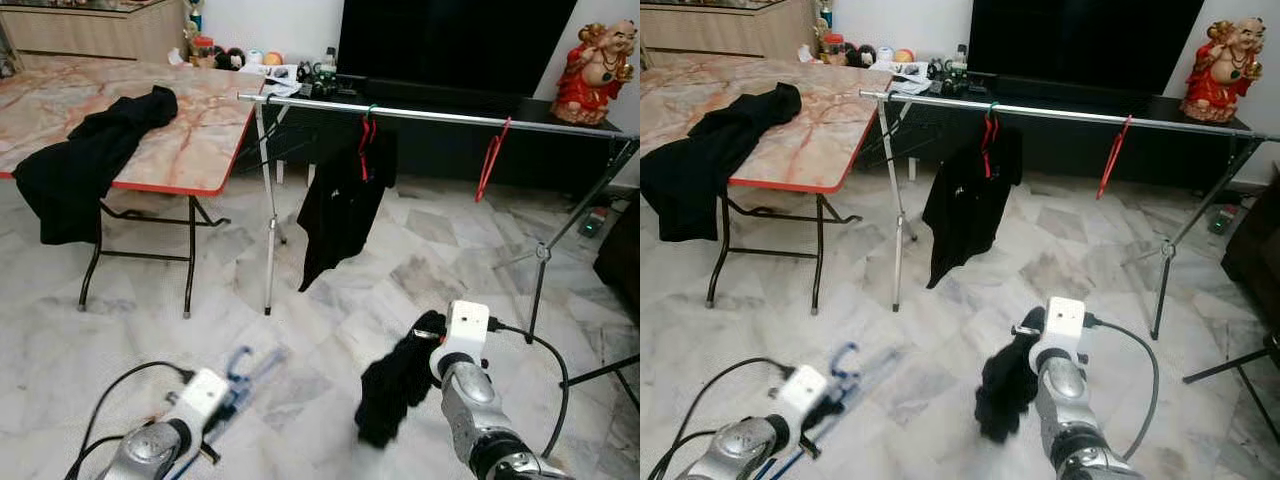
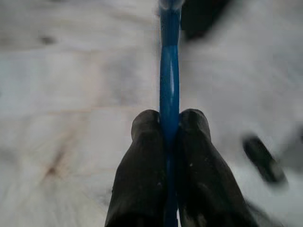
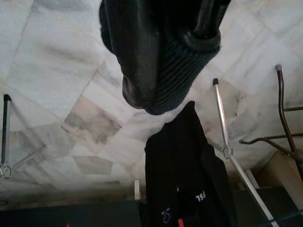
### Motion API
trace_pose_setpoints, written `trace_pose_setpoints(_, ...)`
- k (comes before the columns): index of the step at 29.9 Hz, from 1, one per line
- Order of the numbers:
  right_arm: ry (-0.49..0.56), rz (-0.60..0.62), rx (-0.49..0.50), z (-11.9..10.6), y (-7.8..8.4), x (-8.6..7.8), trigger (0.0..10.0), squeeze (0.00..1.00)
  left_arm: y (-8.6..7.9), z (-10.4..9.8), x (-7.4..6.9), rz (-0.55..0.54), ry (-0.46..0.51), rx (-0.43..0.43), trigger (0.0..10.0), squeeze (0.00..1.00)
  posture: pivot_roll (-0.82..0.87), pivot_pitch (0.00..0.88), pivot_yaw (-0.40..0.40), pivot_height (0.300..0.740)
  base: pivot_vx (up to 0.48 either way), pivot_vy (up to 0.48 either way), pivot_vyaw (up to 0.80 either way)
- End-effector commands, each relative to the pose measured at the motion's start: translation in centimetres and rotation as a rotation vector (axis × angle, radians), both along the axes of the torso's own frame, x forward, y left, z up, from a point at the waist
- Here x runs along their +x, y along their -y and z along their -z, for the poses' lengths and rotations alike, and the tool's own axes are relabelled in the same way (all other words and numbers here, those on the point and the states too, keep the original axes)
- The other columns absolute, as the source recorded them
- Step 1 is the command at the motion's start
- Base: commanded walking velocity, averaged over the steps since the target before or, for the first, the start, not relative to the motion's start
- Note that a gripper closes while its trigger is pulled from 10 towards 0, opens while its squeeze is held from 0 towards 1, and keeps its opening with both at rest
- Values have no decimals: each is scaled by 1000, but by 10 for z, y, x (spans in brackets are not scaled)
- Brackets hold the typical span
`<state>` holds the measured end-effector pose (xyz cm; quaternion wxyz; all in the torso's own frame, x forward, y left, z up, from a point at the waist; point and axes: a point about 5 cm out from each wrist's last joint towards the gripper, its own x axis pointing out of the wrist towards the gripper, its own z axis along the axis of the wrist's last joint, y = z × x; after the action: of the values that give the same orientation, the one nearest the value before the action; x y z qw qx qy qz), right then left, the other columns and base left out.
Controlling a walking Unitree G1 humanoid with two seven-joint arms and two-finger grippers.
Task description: Hang hanger
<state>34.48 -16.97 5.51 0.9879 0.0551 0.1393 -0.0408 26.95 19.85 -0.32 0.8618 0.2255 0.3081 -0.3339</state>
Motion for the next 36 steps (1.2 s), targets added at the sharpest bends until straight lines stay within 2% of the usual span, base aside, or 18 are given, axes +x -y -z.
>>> trace_pose_setpoints(1,54,-5,-9,-14,1,8,10000,0,-2,-1,-3,70,-52,38,10000,0,148,0,-107,740,0,0,0)
trace_pose_setpoints(3,53,-10,12,-16,-2,11,10000,0,1,-10,1,136,-95,41,10000,0,141,0,-109,740,0,0,0)
trace_pose_setpoints(6,29,-79,-24,-16,-14,12,10000,0,11,-24,6,189,-96,-9,10000,0,143,0,-115,740,0,0,0)
trace_pose_setpoints(10,24,-110,-17,-18,-20,14,10000,0,21,-36,8,230,-91,-55,10000,0,148,0,-118,740,0,0,0)
trace_pose_setpoints(12,20,-120,-10,-19,-23,15,10000,0,30,-54,10,265,-98,-94,10000,0,153,0,-121,740,0,0,0)
trace_pose_setpoints(17,5,-104,-3,-16,-22,14,10000,0,35,-64,9,293,-110,-103,10000,0,155,0,-121,740,0,0,0)
trace_pose_setpoints(21,-13,-84,-11,-15,-18,14,10000,0,43,-69,-1,376,-171,-101,10000,0,156,0,-120,740,0,0,0)
trace_pose_setpoints(26,-11,-47,-19,-18,-15,16,10000,0,43,-69,-10,423,-213,-31,10000,0,158,0,-115,740,0,0,0)
trace_pose_setpoints(30,-8,-42,-25,-21,-16,18,10000,0,46,-70,-15,463,-227,-18,10000,0,159,0,-115,740,0,0,0)
trace_pose_setpoints(33,-4,-52,-21,-24,-20,20,10000,0,53,-77,-16,483,-219,-49,10000,0,162,0,-116,740,0,0,0)
trace_pose_setpoints(36,-12,-90,-9,-25,-28,21,10000,0,58,-82,-6,452,-172,-65,10000,0,161,0,-116,740,0,0,0)
